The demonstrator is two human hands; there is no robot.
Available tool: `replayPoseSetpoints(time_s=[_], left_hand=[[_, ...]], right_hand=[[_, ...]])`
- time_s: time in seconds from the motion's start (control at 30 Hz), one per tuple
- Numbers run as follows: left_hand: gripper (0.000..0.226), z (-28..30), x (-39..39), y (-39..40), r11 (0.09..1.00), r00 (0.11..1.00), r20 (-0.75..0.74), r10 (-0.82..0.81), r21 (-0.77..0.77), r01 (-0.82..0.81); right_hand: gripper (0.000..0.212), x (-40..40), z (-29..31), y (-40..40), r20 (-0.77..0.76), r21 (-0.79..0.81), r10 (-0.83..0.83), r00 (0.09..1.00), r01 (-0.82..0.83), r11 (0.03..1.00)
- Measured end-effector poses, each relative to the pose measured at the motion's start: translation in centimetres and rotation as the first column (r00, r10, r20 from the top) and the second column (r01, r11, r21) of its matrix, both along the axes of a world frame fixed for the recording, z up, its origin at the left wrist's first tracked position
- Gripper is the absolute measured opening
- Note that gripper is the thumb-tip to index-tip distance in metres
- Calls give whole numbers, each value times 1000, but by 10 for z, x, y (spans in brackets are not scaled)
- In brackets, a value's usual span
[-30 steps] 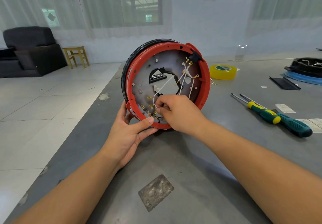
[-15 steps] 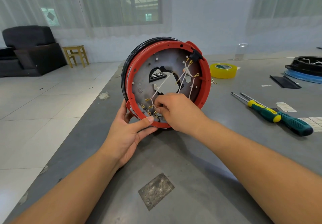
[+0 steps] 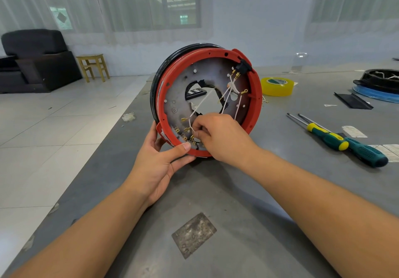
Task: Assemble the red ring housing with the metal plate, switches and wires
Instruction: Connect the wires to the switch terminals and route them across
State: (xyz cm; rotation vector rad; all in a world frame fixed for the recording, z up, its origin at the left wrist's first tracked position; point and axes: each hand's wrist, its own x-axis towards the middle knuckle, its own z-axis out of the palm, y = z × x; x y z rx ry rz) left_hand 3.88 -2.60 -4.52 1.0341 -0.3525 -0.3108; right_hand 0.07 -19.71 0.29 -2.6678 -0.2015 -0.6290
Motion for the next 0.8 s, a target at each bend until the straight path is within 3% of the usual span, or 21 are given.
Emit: replayPoseSetpoints(time_s=[0.8], left_hand=[[79, -3, 2, -1, 1000, 1000, 11, -5, -1, 5]], right_hand=[[15, -1, 3, 1, -16, -67, -26, 1000, 25, 997]])
